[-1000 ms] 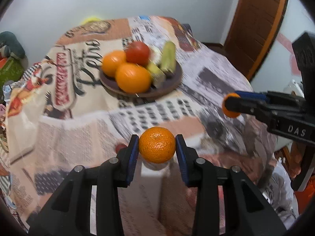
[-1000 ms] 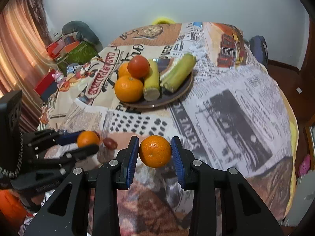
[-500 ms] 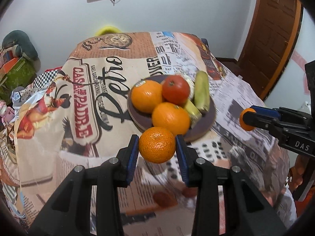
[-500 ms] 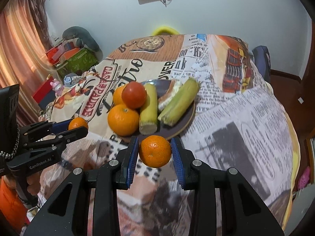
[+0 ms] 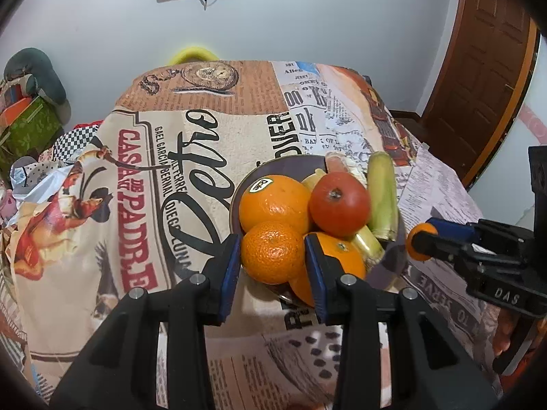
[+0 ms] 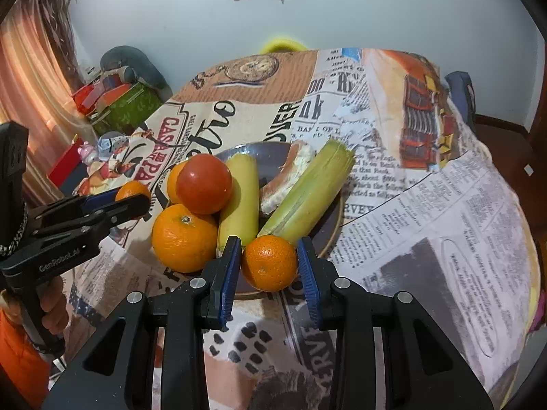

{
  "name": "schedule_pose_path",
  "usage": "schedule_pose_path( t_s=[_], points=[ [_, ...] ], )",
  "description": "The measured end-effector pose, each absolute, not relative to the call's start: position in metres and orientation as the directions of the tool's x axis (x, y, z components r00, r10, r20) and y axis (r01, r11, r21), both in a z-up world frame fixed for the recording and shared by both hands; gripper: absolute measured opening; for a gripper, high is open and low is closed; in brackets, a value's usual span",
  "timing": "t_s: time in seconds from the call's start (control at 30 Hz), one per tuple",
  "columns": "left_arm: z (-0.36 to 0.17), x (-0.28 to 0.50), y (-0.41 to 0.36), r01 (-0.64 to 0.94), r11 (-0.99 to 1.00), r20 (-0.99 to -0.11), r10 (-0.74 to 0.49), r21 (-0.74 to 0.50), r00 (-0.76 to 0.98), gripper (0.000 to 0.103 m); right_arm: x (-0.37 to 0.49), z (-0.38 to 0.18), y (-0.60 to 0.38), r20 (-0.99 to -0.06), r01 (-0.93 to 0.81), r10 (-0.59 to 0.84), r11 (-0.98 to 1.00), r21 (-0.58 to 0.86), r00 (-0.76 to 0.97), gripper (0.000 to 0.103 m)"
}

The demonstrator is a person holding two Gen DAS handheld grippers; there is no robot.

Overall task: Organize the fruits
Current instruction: 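Place both mandarins onto the grey plate and open both tools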

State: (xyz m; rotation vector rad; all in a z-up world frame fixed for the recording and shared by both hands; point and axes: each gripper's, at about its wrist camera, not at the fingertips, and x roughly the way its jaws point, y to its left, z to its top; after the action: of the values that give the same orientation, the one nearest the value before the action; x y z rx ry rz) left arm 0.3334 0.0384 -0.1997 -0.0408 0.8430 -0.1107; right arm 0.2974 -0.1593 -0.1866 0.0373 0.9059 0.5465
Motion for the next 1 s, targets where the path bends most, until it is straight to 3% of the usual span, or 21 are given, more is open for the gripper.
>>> schedule_pose_path(
  t_s=[0.57,1.0],
  points=[
    [-0.21,0.344,0.041,0.068,0.994,-0.753,-0.11,-0.087,0.648,0.041,0.303,-0.204,-0.146,-0.769,-0.45,0.44,0.865,0.223,0.464,0.032],
    [-0.187,0.323,0.043,0.073,0.994,-0.727,-0.105,-0.075,0.679,0.046,0.288,-0.186,-0.147,-0.759,-0.463,0.433,0.864,0.196,0.486,0.04]
  ],
)
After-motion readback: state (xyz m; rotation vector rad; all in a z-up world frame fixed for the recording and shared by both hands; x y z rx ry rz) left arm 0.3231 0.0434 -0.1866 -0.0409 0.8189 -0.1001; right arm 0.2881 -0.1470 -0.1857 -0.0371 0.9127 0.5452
